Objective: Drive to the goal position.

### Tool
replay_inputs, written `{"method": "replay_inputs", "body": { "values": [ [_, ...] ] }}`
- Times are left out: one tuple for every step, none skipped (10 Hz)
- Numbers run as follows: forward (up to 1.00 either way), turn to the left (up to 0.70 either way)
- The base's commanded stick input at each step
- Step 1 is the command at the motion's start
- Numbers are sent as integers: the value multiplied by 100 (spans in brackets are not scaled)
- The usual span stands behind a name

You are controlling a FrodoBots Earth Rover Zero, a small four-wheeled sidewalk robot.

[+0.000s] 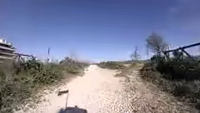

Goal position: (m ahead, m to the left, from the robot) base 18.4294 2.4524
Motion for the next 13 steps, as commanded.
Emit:
{"method": "replay_inputs", "body": {
  "values": [
    [50, 0],
    [50, 0],
    [50, 0],
    [50, 0],
    [50, 0],
    [50, 0],
    [50, 0],
    [50, 0],
    [50, 0],
    [50, 0],
    [50, 0],
    [50, 0],
    [50, 0]
  ]
}}
